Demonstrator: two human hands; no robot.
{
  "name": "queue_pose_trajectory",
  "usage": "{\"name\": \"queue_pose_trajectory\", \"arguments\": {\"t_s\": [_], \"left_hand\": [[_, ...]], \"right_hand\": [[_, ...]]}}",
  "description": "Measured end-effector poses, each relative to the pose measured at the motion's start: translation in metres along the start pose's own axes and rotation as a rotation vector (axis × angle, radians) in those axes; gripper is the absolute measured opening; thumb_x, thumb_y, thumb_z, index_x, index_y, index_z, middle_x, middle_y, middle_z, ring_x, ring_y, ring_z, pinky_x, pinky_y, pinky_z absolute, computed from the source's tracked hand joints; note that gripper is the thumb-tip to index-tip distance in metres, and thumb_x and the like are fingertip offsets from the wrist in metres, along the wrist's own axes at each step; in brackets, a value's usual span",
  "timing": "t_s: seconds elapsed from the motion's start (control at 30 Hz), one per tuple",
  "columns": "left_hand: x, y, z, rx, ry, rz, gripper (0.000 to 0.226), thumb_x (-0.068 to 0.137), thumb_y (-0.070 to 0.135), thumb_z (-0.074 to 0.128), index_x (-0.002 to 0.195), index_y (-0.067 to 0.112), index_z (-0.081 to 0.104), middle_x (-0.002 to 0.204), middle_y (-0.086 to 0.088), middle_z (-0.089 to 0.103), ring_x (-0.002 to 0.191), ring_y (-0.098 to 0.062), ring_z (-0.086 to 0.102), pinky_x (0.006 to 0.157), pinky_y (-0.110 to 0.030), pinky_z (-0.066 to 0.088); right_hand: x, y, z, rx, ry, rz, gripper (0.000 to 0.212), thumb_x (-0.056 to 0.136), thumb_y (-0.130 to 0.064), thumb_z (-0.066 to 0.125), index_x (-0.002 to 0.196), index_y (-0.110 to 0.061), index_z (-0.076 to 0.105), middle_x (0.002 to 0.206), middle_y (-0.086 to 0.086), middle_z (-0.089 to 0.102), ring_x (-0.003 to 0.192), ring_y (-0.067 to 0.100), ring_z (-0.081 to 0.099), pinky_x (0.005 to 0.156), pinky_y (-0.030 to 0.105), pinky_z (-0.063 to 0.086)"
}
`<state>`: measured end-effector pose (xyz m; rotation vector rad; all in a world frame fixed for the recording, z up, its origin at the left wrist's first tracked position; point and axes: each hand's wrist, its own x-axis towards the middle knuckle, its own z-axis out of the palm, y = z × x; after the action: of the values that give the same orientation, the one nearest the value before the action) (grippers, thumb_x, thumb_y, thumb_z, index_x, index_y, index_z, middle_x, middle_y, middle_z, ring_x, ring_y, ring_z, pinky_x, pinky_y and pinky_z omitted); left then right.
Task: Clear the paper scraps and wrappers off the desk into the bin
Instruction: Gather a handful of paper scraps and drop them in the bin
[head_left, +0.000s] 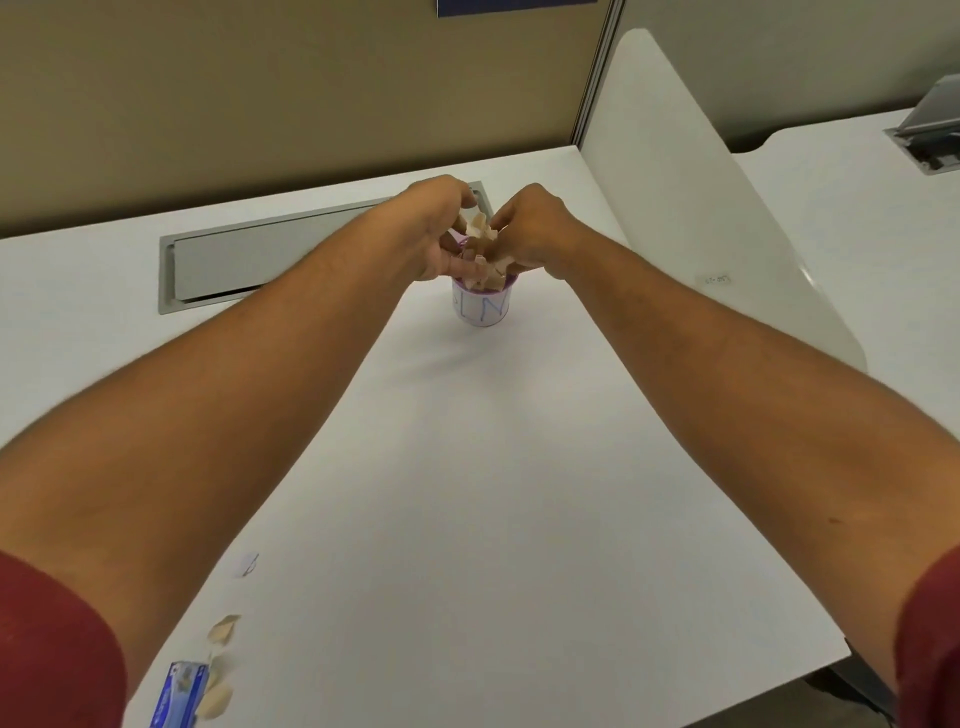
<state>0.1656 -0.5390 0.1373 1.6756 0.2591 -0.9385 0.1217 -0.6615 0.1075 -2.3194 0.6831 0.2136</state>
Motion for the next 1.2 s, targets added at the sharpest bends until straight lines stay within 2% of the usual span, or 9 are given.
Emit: {"name": "queue_pose_trajectory", "arguments": {"t_s": [0.2, 0.33, 0.43, 0.73, 0.83, 0.9, 0.97, 1.07, 1.2], "left_hand": [[-0.009, -0.002, 0.006, 0.105, 0.052, 0.040, 0.025, 0.103, 0.022, 0.047, 0.113, 0.004, 0.062, 0.106, -0.017, 0.070, 0.092, -0.032, 0.073, 0.061, -0.044, 0.066], [-0.007, -0.012, 0.009, 0.199, 0.073, 0.063, 0.025, 0.104, 0.022, 0.046, 0.114, 0.005, 0.061, 0.103, -0.012, 0.069, 0.092, -0.026, 0.070, 0.084, -0.042, 0.061], [-0.002, -0.018, 0.006, 0.211, 0.107, 0.106, 0.024, 0.104, 0.017, 0.049, 0.119, 0.005, 0.062, 0.112, -0.014, 0.070, 0.103, -0.028, 0.073, 0.097, -0.043, 0.061], [0.025, -0.076, -0.032, 0.458, 0.318, 0.475, 0.028, 0.101, 0.022, 0.060, 0.106, 0.001, 0.078, 0.099, -0.022, 0.076, 0.084, -0.025, 0.069, 0.080, -0.038, 0.058], [0.038, -0.124, -0.055, 0.788, 0.345, 0.593, 0.032, 0.098, 0.033, 0.058, 0.107, 0.010, 0.079, 0.112, -0.016, 0.076, 0.108, -0.031, 0.068, 0.093, -0.040, 0.054], [0.048, -0.159, -0.063, 1.049, 0.267, 0.549, 0.050, 0.098, 0.056, 0.056, 0.136, 0.025, 0.067, 0.148, -0.011, 0.057, 0.143, -0.032, 0.046, 0.116, -0.049, 0.039], [0.057, -0.191, -0.067, 1.269, 0.182, 0.440, 0.085, 0.089, 0.086, 0.038, 0.161, 0.041, 0.028, 0.175, -0.001, 0.011, 0.162, -0.033, 0.003, 0.125, -0.064, 0.006], [0.066, -0.219, -0.065, 1.321, 0.136, 0.393, 0.116, 0.066, 0.108, 0.017, 0.160, 0.047, -0.013, 0.171, 0.010, -0.029, 0.158, -0.030, -0.031, 0.116, -0.071, -0.020], [0.073, -0.225, -0.068, 1.332, 0.147, 0.434, 0.123, 0.059, 0.112, 0.016, 0.157, 0.048, -0.022, 0.169, 0.009, -0.036, 0.155, -0.030, -0.037, 0.113, -0.071, -0.027]], "right_hand": [[-0.005, 0.002, -0.009, -0.050, -0.006, -0.073, 0.044, 0.082, -0.018, 0.085, 0.122, -0.005, 0.072, 0.119, 0.014, 0.073, 0.101, 0.032, 0.074, 0.090, 0.042, 0.063], [-0.007, 0.005, -0.004, -0.159, 0.043, -0.131, 0.041, 0.084, -0.014, 0.083, 0.123, -0.006, 0.072, 0.119, 0.013, 0.073, 0.093, 0.027, 0.069, 0.077, 0.030, 0.057], [-0.008, 0.007, -0.005, -0.203, 0.045, -0.153, 0.042, 0.083, -0.013, 0.085, 0.123, -0.006, 0.074, 0.119, 0.012, 0.074, 0.101, 0.028, 0.071, 0.085, 0.033, 0.060], [-0.006, 0.019, 0.010, -0.300, 0.248, -0.261, 0.019, 0.087, -0.004, 0.073, 0.102, -0.011, 0.081, 0.102, 0.012, 0.077, 0.088, 0.029, 0.072, 0.081, 0.033, 0.059], [-0.007, 0.019, 0.015, -0.300, 0.253, -0.328, 0.019, 0.091, -0.008, 0.070, 0.106, -0.012, 0.081, 0.108, 0.010, 0.077, 0.092, 0.027, 0.073, 0.082, 0.030, 0.057], [-0.008, 0.016, 0.017, -0.320, 0.237, -0.391, 0.022, 0.095, -0.011, 0.068, 0.114, -0.013, 0.079, 0.117, 0.010, 0.074, 0.100, 0.027, 0.071, 0.083, 0.027, 0.052], [-0.007, 0.013, 0.020, -0.404, 0.172, -0.444, 0.028, 0.095, -0.013, 0.069, 0.121, -0.014, 0.076, 0.125, 0.011, 0.070, 0.108, 0.028, 0.069, 0.085, 0.028, 0.051], [-0.005, 0.011, 0.024, -0.580, -0.015, -0.434, 0.034, 0.093, -0.013, 0.071, 0.127, -0.014, 0.072, 0.130, 0.011, 0.068, 0.114, 0.030, 0.067, 0.094, 0.034, 0.056], [-0.003, 0.015, 0.032, -0.679, -0.116, -0.412, 0.035, 0.098, -0.005, 0.061, 0.131, -0.012, 0.067, 0.133, 0.015, 0.065, 0.118, 0.034, 0.063, 0.100, 0.039, 0.055]]}}
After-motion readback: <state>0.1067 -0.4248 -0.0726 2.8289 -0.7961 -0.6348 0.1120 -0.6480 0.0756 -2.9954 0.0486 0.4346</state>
